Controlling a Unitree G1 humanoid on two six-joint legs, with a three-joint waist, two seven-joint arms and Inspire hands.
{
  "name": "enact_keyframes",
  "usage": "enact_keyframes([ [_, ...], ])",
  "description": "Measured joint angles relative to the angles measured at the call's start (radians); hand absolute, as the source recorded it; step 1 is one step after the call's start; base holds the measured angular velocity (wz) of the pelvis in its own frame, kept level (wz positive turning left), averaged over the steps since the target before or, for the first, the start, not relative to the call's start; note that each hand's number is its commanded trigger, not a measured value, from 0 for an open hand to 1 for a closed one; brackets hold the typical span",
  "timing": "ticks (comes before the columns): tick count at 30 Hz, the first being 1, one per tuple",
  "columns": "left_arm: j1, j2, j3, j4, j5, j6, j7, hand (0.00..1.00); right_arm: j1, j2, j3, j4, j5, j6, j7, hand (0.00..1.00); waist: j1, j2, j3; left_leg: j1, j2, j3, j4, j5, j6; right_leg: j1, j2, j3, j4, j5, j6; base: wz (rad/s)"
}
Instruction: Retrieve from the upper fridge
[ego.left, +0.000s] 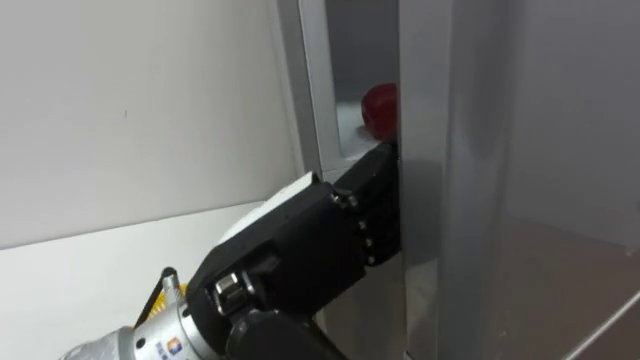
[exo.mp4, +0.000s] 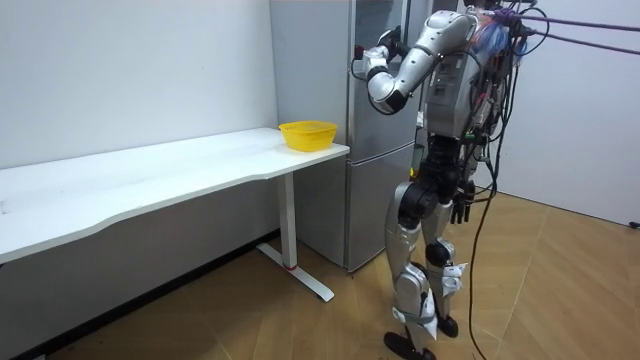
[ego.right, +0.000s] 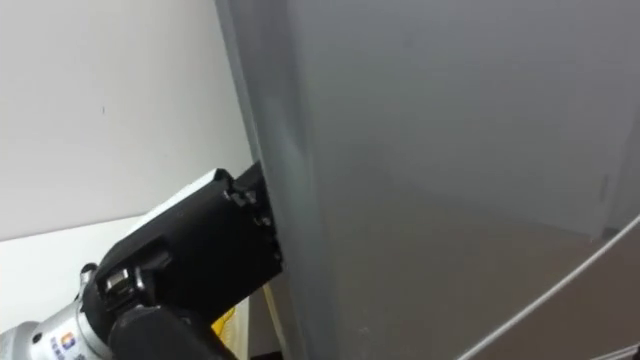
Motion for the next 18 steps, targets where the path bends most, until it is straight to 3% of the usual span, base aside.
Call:
enact_keyframes([
  [9,-0.002,-0.010,-0.016,0.000,-0.001,0.000,-0.017,0.00,-0.001,-0.003,0.012,0.002,0.001,-0.003,0.011,0.00,-0.001,0.000,0.0007,0.007,0.005,0.025,-0.006,0.000,0.000,-0.003,-0.002,0.012,0.000,0.000,0.001,-0.05],
  [18,-0.039,-0.039,-0.110,-0.003,-0.005,-0.014,0.004,0.00,-0.003,-0.004,0.032,0.010,0.022,-0.011,-0.007,0.00,-0.018,-0.003,-0.0016,-0.016,0.005,0.026,-0.006,0.000,0.000,-0.019,-0.001,0.003,-0.014,0.002,0.002,0.05],
])
